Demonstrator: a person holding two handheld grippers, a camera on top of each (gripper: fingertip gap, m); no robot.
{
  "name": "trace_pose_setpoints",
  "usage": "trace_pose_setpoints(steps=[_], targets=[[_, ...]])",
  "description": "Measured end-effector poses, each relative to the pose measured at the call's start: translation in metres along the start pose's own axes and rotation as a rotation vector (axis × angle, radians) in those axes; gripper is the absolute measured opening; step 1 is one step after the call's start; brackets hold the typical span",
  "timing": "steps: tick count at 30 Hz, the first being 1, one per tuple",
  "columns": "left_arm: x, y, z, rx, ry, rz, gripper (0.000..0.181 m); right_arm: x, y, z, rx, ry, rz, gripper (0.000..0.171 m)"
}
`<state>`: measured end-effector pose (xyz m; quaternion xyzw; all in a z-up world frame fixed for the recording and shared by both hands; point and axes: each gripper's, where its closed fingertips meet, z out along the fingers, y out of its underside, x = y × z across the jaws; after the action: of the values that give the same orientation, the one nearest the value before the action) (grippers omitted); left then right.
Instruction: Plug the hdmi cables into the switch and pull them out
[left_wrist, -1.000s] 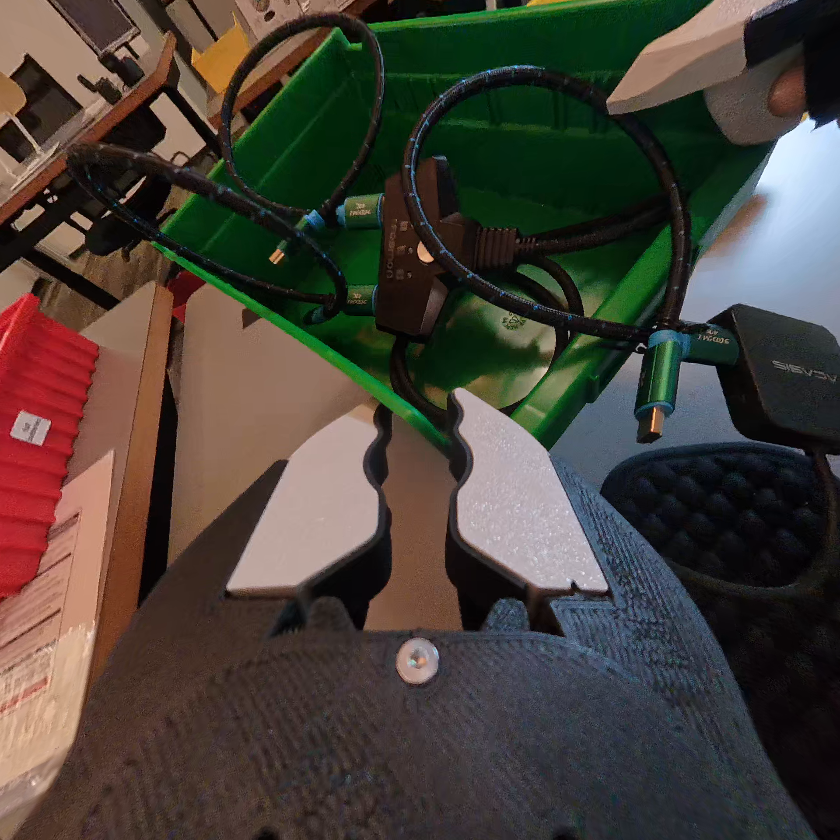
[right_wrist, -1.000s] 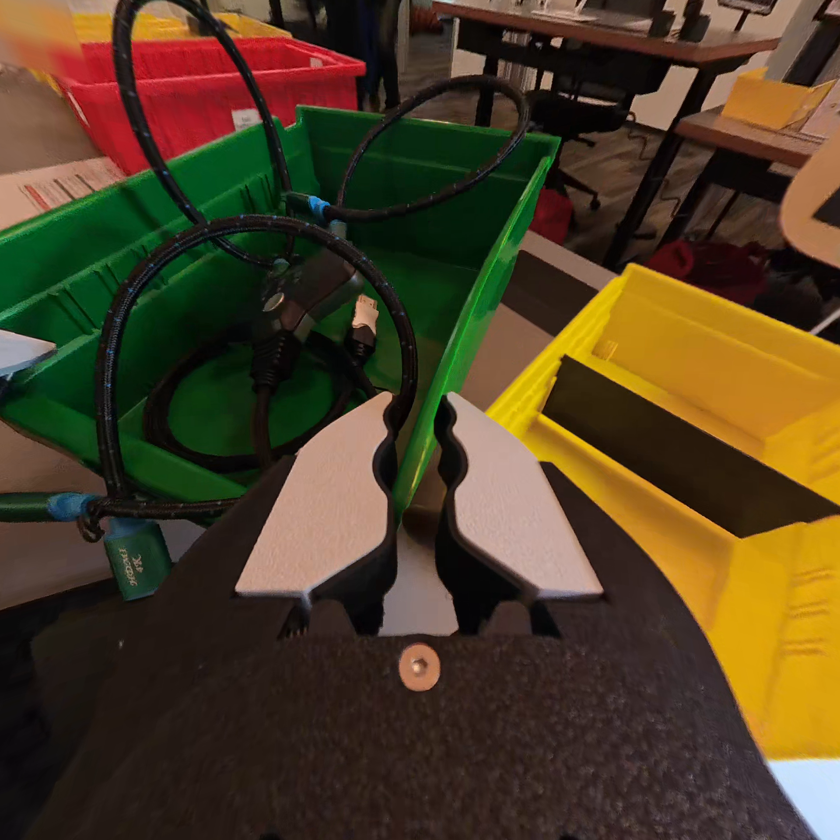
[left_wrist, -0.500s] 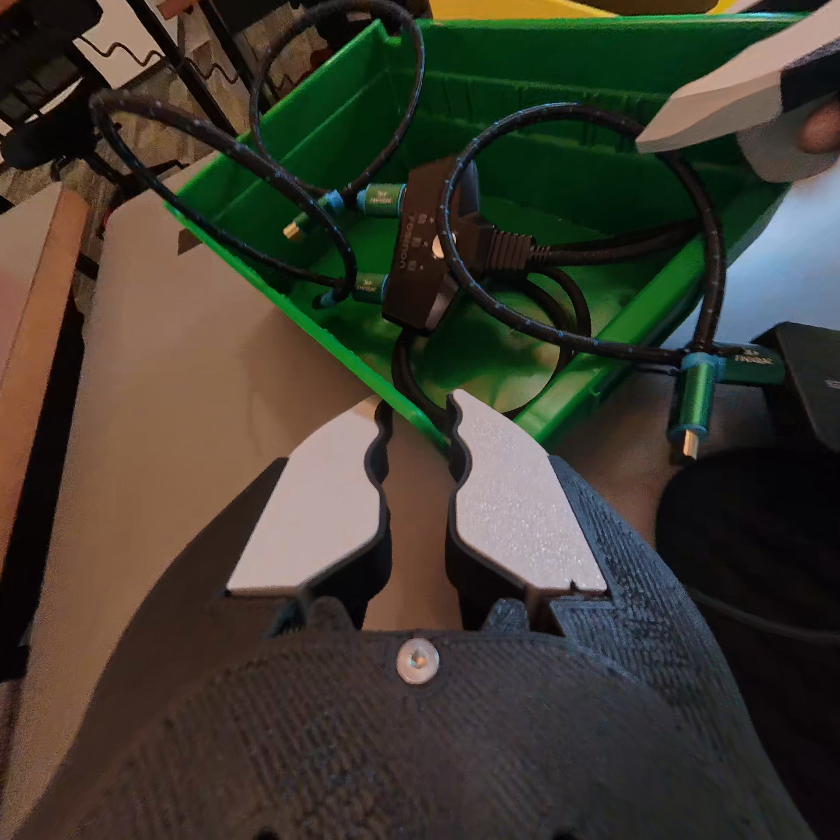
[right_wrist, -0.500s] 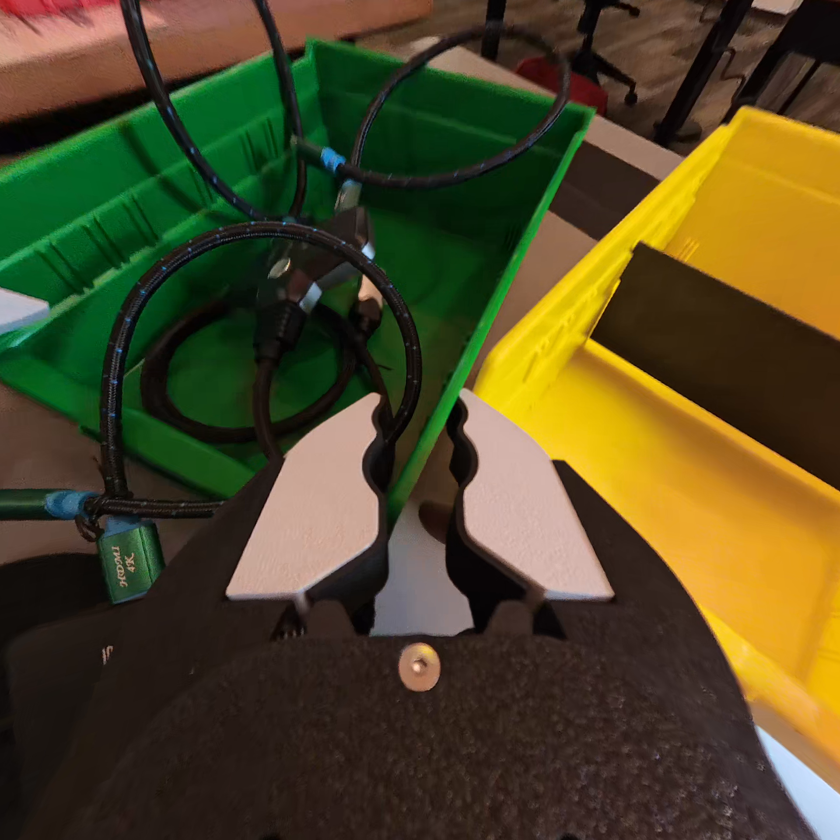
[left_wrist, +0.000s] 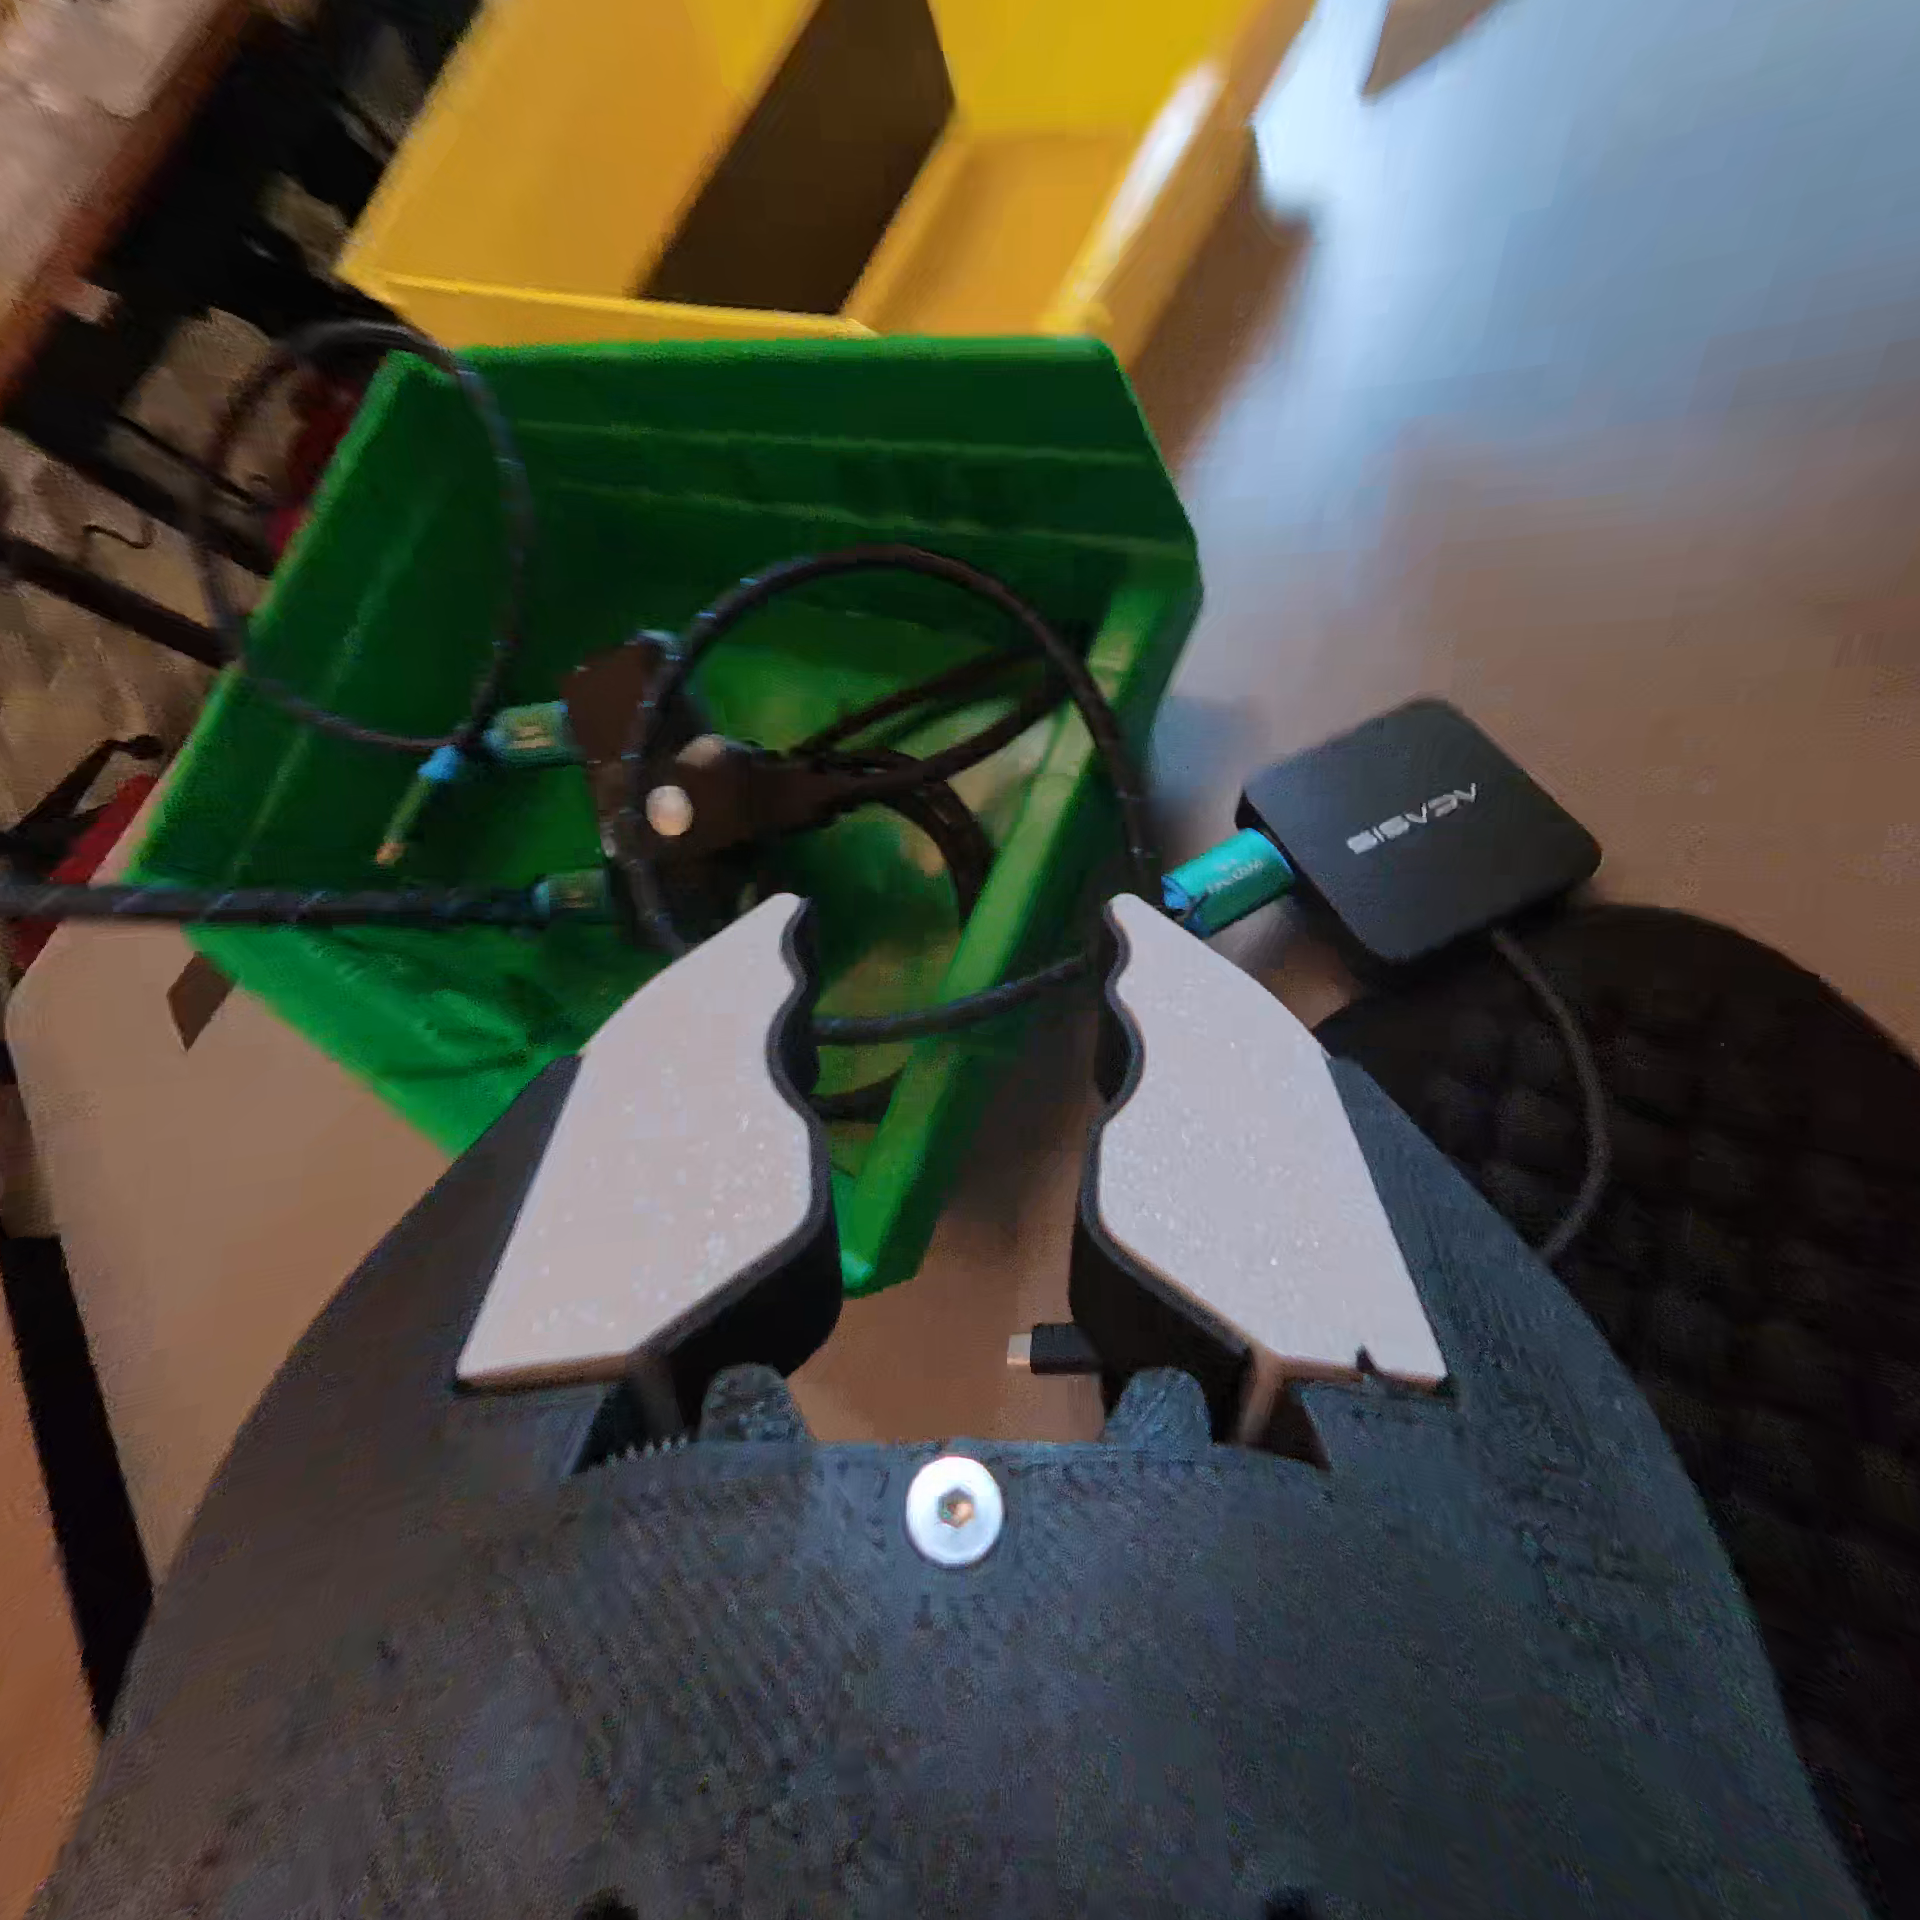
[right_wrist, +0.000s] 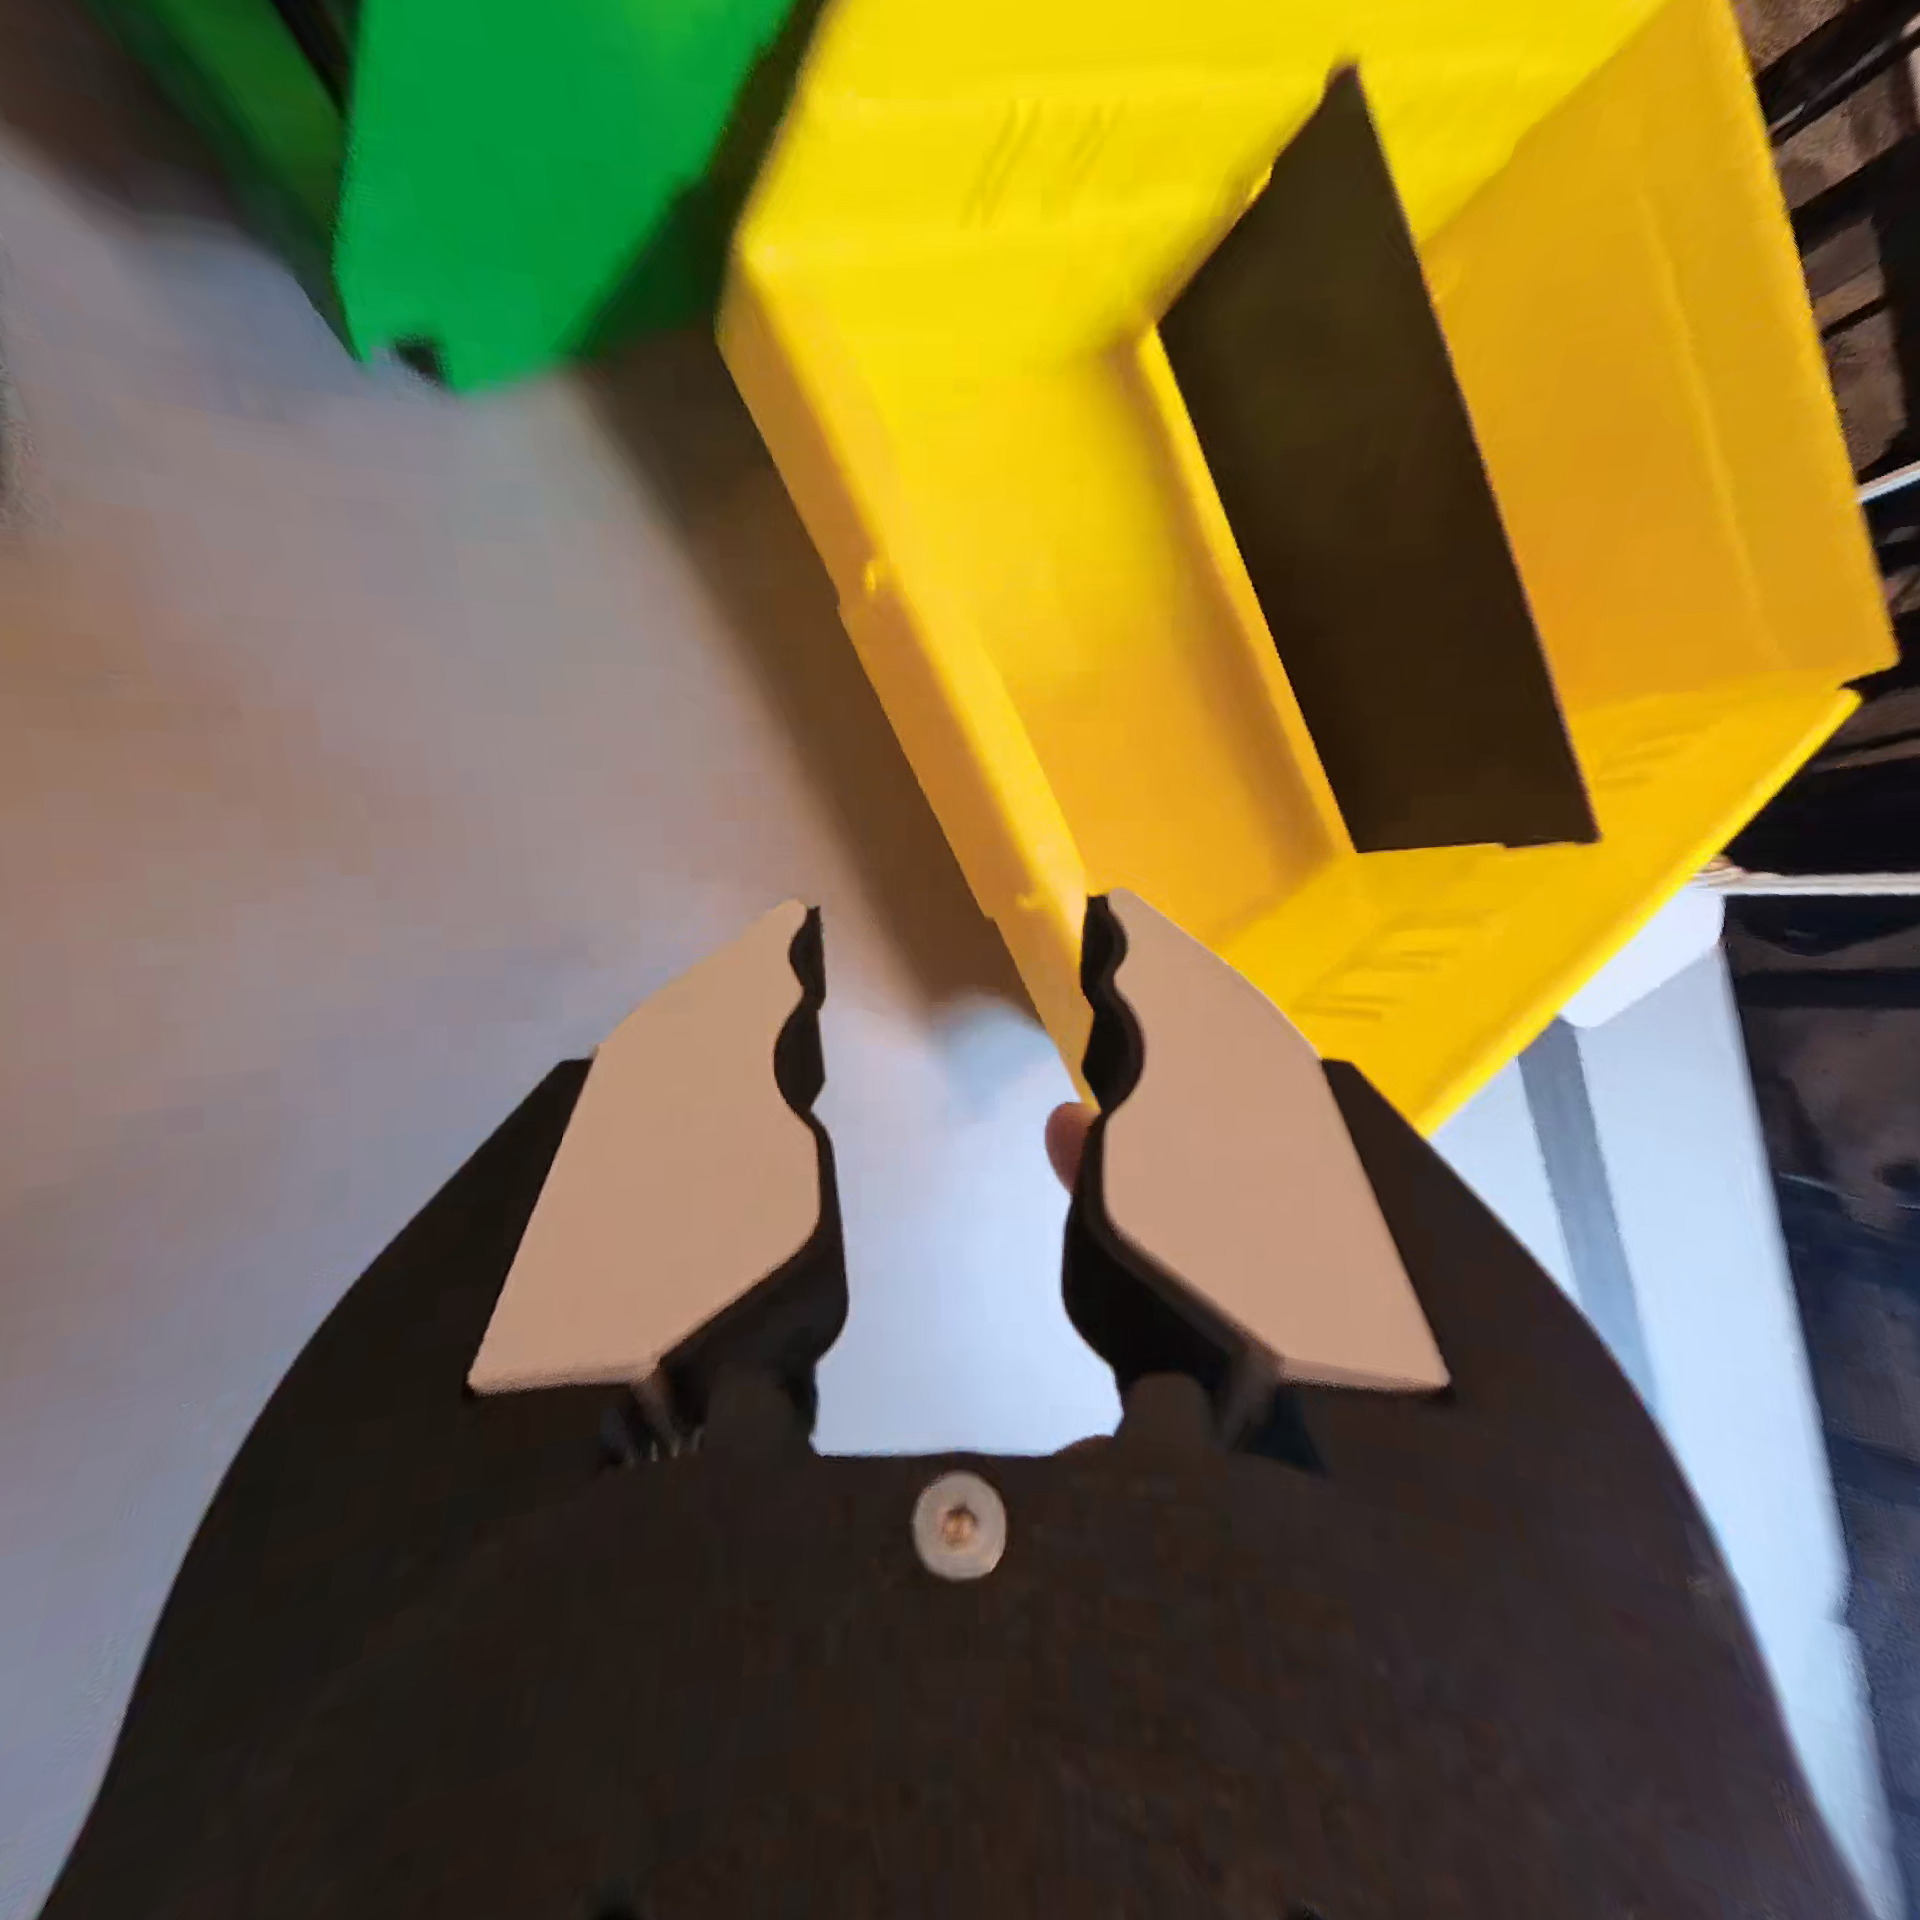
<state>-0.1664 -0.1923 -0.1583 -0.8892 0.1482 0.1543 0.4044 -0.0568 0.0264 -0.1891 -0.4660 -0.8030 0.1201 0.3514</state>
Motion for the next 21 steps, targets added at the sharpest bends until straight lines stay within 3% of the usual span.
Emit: trace_pose_setpoints(steps=[4,9,17,21], targets=[[0.011,0.014,0.041,-0.231,0.024,0.214,0.052,0.009,0.010,0.010,-0.046,0.009,-0.143,0.048],[0.005,0.020,0.062,-0.365,0.081,0.329,0.050,0.010,-0.003,0.023,-0.050,-0.051,-0.236,0.049],[0.012,0.032,0.065,-0.414,0.269,0.292,0.042,-0.002,-0.014,0.066,-0.152,-0.129,-0.363,0.050],[0.017,0.033,0.064,-0.377,0.318,0.255,0.033,-0.003,-0.013,0.076,-0.148,-0.131,-0.373,0.030]])
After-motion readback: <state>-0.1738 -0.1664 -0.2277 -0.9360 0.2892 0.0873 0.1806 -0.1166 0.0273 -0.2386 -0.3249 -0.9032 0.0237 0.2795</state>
